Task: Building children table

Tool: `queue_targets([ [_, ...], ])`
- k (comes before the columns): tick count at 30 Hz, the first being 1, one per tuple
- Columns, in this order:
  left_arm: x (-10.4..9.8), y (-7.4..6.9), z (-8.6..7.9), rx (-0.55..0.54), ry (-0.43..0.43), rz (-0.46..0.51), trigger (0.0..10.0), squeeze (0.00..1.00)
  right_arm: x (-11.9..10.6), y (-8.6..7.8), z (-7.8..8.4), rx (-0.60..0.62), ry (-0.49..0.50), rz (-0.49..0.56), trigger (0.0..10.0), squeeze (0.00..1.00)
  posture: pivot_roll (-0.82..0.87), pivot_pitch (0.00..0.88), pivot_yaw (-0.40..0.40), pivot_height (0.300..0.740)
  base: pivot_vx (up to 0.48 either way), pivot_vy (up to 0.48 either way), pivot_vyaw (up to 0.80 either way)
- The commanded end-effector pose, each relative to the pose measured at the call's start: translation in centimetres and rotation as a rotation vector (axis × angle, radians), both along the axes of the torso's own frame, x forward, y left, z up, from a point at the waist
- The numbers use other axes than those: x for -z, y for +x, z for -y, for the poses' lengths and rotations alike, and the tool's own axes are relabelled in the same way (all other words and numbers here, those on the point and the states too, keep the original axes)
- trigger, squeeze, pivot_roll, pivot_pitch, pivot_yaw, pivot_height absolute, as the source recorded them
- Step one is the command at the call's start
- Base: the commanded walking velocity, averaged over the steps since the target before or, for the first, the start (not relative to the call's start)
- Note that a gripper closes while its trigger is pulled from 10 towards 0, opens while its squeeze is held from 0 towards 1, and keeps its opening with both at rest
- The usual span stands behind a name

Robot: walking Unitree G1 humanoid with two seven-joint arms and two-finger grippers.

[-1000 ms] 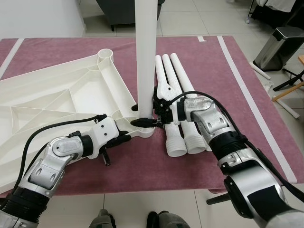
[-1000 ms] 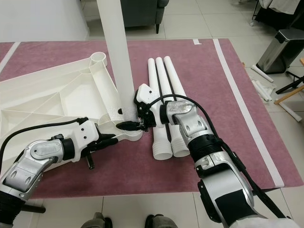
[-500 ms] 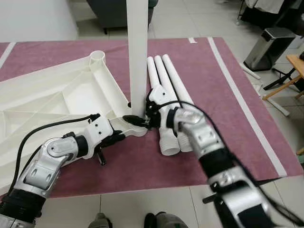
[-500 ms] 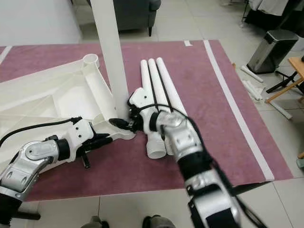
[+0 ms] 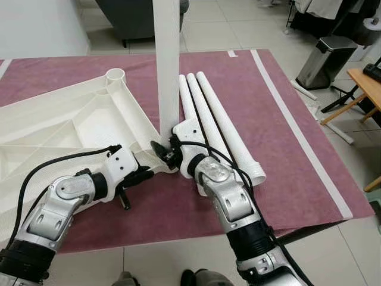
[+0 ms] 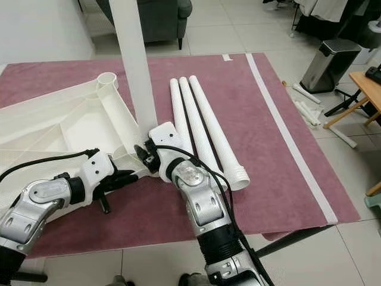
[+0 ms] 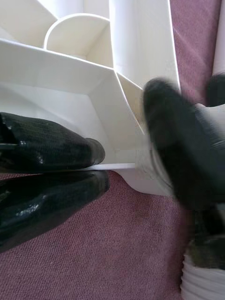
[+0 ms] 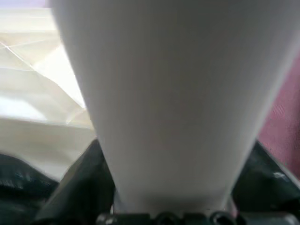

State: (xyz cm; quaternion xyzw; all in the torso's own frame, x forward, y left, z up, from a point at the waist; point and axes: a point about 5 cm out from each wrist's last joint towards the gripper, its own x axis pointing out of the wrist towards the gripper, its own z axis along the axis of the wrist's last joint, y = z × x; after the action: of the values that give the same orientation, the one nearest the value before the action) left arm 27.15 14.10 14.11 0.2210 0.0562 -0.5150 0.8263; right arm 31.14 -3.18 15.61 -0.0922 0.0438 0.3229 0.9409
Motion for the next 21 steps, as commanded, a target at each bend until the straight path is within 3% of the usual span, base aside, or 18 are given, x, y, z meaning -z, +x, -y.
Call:
queue_targets([
  [1,1.8,-1.8,2.4,0.16,-0.033,-0.106,10.0,0.0,1.0,-0.1,-0.6,-0.067,-0.03,-0.075,10.0,1.0,0.1,0.169,-0.014,0.74,0.0,0.0,0.0],
  [2,1.8,-1.8,2.3,0.158,-0.033,-0.106,10.0,0.0,-0.1,-0.4,-0.9,-0.151,-0.015,-0.049,10.0,1.0,0.1,0.169,-0.013,0.74,0.0,0.0,0.0],
  [3,1.8,-1.8,2.3,0.157,-0.033,-0.106,10.0,0.0,-0.5,-0.5,-1.0,-0.196,-0.007,-0.039,10.0,0.9,0.1,0.169,-0.013,0.74,0.0,0.0,0.0],
  [4,1.8,-1.8,2.3,0.157,-0.033,-0.106,10.0,0.0,-0.7,-0.7,-1.1,-0.215,-0.004,-0.036,10.0,0.9,0.1,0.169,-0.013,0.74,0.0,0.0,0.0],
  [5,1.8,-1.8,2.3,0.156,-0.033,-0.105,10.0,0.0,-1.4,-0.9,-1.2,-0.302,-0.008,-0.011,10.0,0.0,0.1,0.169,-0.014,0.74,0.0,0.0,0.0],
  [12,1.7,-1.7,2.3,0.155,-0.036,-0.102,10.0,0.0,-3.6,-0.8,-0.5,-0.604,-0.065,0.098,10.0,0.0,0.11,0.169,-0.015,0.74,0.0,0.0,0.0],
  [17,1.6,-1.7,2.3,0.155,-0.036,-0.101,10.0,0.0,-3.8,-0.6,-0.3,-0.637,-0.083,0.116,10.0,0.0,0.11,0.169,-0.015,0.74,0.0,0.0,0.0],
  [18,1.6,-1.7,2.3,0.154,-0.036,-0.101,10.0,0.0,-4.4,0.6,0.4,-0.692,-0.107,0.116,10.0,0.0,0.11,0.17,-0.015,0.74,0.0,0.0,0.0],
  [21,1.6,-1.7,2.3,0.155,-0.037,-0.101,10.0,0.0,-4.8,1.8,0.8,-0.706,-0.126,0.116,10.0,0.0,0.11,0.17,-0.013,0.74,0.0,0.0,0.0],
])
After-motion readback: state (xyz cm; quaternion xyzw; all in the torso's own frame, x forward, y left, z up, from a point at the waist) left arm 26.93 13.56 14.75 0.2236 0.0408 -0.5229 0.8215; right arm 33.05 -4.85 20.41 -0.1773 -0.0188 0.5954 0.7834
